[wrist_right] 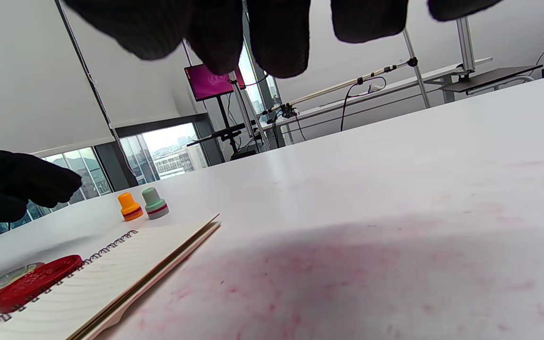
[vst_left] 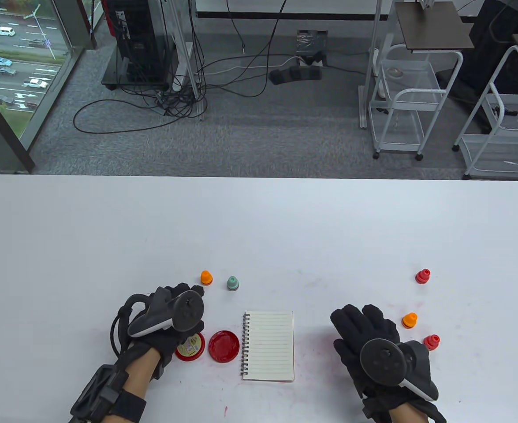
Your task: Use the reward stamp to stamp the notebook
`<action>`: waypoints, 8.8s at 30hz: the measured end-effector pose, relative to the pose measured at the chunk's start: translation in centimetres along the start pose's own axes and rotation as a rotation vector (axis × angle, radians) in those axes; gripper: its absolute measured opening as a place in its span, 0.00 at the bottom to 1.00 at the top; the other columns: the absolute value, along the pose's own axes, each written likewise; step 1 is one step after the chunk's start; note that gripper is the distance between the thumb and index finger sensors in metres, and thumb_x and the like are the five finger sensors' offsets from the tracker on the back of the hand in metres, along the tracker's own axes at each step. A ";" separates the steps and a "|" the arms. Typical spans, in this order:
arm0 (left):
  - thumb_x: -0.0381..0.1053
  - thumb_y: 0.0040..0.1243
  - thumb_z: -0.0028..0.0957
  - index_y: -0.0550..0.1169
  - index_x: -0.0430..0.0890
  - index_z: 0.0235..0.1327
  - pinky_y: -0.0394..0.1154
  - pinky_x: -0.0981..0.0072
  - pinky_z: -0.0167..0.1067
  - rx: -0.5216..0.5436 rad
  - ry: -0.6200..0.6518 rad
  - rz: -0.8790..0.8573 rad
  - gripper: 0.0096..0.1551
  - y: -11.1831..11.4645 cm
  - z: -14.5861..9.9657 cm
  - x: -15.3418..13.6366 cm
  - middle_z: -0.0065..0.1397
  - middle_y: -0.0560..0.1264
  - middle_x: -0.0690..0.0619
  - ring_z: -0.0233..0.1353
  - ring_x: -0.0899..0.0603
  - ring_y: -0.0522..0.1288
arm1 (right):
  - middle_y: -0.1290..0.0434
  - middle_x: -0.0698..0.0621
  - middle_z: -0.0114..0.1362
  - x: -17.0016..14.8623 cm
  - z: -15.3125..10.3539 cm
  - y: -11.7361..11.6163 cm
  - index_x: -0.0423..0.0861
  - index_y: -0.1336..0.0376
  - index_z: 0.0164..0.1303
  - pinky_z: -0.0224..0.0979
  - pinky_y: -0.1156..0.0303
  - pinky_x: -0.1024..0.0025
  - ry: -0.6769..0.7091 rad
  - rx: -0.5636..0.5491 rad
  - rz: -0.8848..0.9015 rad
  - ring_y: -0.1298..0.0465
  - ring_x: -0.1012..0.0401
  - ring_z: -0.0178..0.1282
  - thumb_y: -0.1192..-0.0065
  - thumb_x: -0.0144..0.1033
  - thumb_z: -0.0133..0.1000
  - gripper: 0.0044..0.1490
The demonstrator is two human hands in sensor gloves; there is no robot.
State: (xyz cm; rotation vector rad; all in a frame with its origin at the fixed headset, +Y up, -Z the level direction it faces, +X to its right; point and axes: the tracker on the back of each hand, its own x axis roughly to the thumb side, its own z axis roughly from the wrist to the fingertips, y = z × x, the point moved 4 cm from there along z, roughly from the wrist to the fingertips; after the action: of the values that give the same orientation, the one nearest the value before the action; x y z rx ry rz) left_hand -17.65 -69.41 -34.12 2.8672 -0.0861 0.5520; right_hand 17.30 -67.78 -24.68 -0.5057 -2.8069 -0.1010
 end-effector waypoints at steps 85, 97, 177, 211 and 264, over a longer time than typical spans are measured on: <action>0.51 0.67 0.49 0.76 0.46 0.65 0.79 0.44 0.61 0.326 0.405 -0.790 0.30 0.1 -4.5 13.0 0.65 0.81 0.45 0.57 0.42 0.83 | 0.27 0.42 0.67 4.3 0.7 -5.1 0.43 0.41 0.67 0.61 0.23 0.47 0.095 0.030 0.796 0.21 0.47 0.58 0.33 0.39 0.49 0.36; 0.51 0.68 0.49 0.76 0.46 0.64 0.78 0.43 0.61 0.318 0.378 -0.830 0.30 0.2 -4.5 11.4 0.64 0.81 0.45 0.57 0.42 0.83 | 0.28 0.42 0.66 3.3 0.7 -5.0 0.44 0.41 0.66 0.62 0.24 0.45 0.087 0.019 0.789 0.21 0.47 0.58 0.32 0.38 0.49 0.36; 0.53 0.73 0.41 0.90 0.45 0.50 0.79 0.43 0.60 0.218 0.149 -0.088 0.25 3.9 -2.5 7.4 0.52 0.88 0.49 0.51 0.44 0.84 | 0.27 0.44 0.76 -0.1 0.0 -1.9 0.49 0.36 0.71 0.70 0.36 0.29 -0.070 -0.039 0.119 0.32 0.34 0.74 0.40 0.44 0.53 0.34; 0.52 0.73 0.38 0.93 0.44 0.41 0.81 0.44 0.60 -0.099 0.097 -0.068 0.22 3.7 0.9 7.9 0.50 0.90 0.51 0.48 0.47 0.86 | 0.28 0.44 0.77 0.5 0.0 -2.1 0.49 0.36 0.71 0.70 0.36 0.29 -0.033 -0.009 0.114 0.33 0.33 0.74 0.39 0.43 0.53 0.34; 0.48 0.71 0.44 0.83 0.48 0.62 0.82 0.50 0.58 0.061 0.291 0.197 0.28 -0.6 4.5 13.6 0.64 0.84 0.46 0.56 0.44 0.86 | 0.28 0.43 0.77 0.5 -0.1 -0.5 0.48 0.36 0.72 0.70 0.37 0.28 -0.005 -0.066 0.095 0.33 0.33 0.74 0.41 0.44 0.54 0.34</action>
State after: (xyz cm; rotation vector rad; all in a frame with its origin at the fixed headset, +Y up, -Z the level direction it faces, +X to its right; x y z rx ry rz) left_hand -3.36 -70.03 -33.27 2.8177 -0.3107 1.0201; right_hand 16.72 -68.12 -24.46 -0.6544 -2.7862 -0.1738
